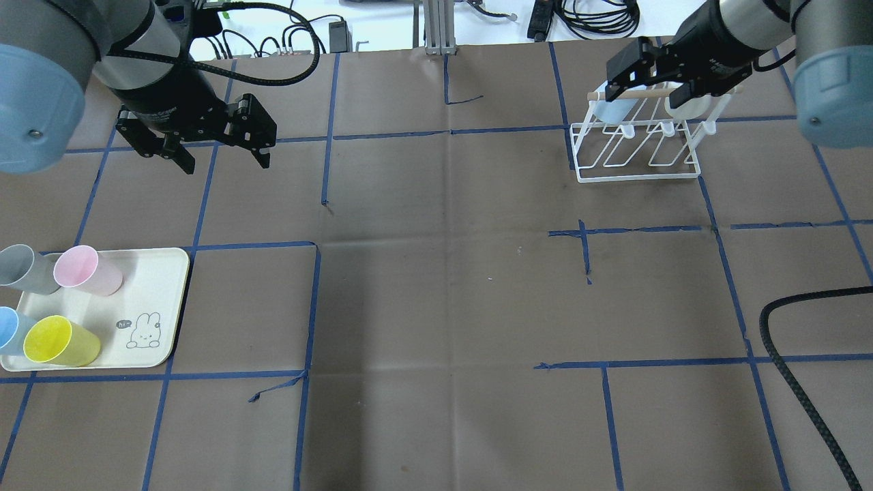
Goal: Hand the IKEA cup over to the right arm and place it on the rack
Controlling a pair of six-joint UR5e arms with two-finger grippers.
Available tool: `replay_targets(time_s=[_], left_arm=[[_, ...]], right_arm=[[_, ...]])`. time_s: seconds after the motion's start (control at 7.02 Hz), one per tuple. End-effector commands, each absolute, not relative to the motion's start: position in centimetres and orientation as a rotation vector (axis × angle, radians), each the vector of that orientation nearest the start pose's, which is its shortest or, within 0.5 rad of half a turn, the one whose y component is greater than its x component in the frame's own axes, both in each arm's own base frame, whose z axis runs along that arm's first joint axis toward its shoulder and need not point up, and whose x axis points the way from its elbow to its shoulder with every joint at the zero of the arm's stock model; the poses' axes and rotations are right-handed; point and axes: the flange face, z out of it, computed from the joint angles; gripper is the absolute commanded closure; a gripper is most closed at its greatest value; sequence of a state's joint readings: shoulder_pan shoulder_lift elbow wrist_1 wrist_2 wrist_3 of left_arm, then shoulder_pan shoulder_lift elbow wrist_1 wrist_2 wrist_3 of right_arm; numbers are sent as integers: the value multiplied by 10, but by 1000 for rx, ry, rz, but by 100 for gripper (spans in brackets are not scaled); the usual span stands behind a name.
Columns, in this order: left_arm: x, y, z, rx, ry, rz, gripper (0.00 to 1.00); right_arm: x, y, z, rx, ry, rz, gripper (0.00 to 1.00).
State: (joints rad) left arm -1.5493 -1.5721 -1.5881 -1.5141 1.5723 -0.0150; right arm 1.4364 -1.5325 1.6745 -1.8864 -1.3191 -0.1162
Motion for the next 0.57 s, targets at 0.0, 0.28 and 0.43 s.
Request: replay_targets(time_s=[0.0,0.28,0.43], left_arm=[[-122,-500,483,-46,3139,-58,0],[-122,-501,482,-43,3139,-55,0],[-122,-501,482,-41,3139,-55,0]], right_arm=[[119,-495,436,-80,2974,111,0],[128,-473,470,-53,2982,98,0],[127,-457,484,23,3006,117,0]])
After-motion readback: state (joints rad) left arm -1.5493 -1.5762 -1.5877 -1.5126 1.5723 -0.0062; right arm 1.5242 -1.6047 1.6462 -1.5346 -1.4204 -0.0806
